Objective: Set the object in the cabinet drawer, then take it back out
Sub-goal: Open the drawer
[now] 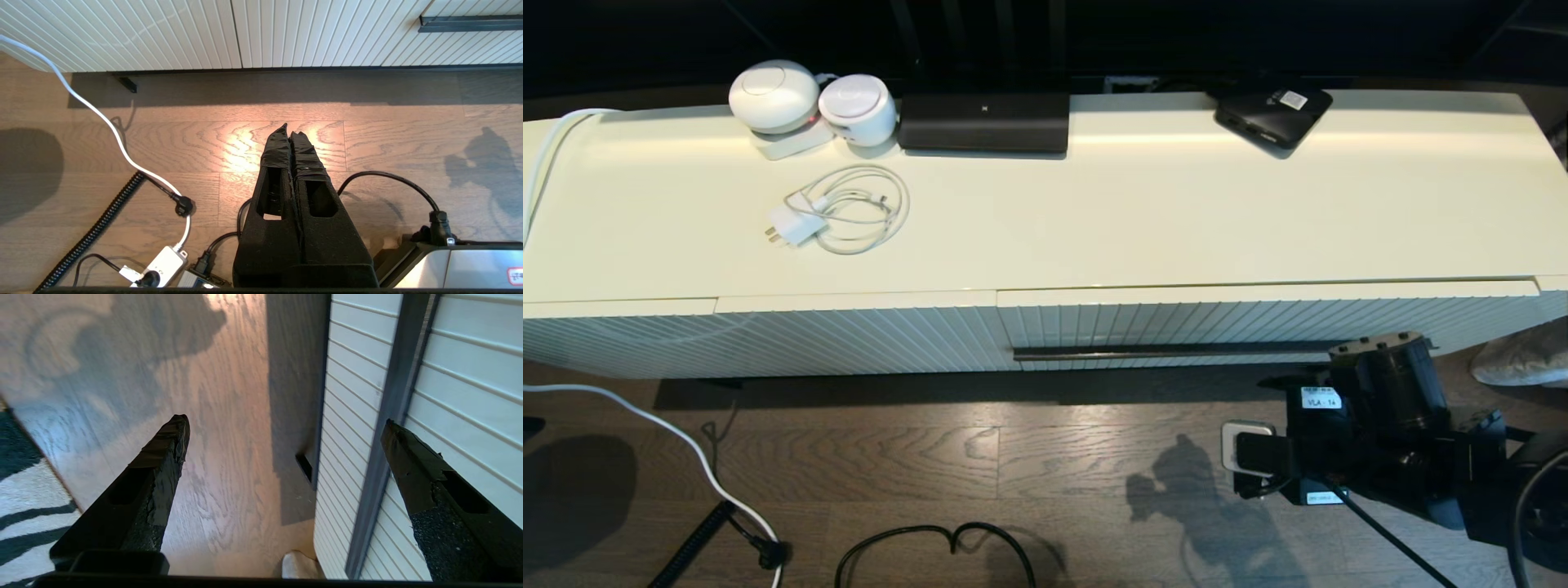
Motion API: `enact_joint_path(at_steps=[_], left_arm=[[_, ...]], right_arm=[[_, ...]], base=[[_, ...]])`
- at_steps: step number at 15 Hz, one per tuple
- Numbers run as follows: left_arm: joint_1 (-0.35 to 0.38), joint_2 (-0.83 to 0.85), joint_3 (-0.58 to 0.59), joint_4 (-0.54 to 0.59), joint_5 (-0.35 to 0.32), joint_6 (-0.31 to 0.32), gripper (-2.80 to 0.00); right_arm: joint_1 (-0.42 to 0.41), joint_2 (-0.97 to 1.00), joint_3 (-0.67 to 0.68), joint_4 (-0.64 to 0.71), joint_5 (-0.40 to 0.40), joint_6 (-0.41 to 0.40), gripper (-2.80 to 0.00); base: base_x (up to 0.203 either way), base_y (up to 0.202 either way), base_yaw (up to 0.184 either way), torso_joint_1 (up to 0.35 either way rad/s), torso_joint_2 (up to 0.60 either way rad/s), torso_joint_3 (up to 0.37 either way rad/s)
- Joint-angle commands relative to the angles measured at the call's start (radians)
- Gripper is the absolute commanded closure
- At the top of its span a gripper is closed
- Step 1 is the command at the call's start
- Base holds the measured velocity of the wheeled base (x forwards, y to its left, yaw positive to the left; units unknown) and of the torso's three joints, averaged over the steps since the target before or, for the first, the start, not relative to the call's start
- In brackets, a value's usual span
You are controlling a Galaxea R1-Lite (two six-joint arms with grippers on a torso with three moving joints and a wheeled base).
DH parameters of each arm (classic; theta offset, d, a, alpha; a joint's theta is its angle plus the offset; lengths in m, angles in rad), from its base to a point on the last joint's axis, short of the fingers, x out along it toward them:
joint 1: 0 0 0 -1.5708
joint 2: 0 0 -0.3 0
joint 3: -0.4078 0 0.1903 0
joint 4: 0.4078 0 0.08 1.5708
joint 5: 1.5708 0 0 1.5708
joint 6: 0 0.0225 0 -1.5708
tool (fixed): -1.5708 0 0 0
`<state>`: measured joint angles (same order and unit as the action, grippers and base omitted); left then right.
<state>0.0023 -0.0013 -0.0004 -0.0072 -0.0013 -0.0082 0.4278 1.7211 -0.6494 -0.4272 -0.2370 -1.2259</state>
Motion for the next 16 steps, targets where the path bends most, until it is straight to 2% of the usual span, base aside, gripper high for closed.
enact_joint_path(at_steps=[1,10,13,16], left_arm=[[-0.001,-0.002,0.0,0.0,0.0,-0.001,0.0],[-0.001,-0.002,0.0,0.0,0.0,0.0,0.0],[-0.001,-0.002,0.0,0.0,0.0,0.0,0.0],[-0.001,-0.002,0.0,0.0,0.0,-0.001,0.0]], right_arm=[[-0.016,0.017,0.008,-0.002,0.009,-0.006,-2.8],[-0.04,0.071,-0.055,-0.058,0.101,0.038,-2.8],[-0.045,0.088,-0.061,-0.082,0.129,0.089,-2.8],[-0.052,0.102,-0.065,-0.082,0.156,0.089,-2.8]], base=[[0.0,0.0,0.0,0.0,0.0,0.0],[0.0,0.0,0.0,0.0,0.0,0.0],[0.0,0.0,0.0,0.0,0.0,0.0],[0.0,0.0,0.0,0.0,0.0,0.0]])
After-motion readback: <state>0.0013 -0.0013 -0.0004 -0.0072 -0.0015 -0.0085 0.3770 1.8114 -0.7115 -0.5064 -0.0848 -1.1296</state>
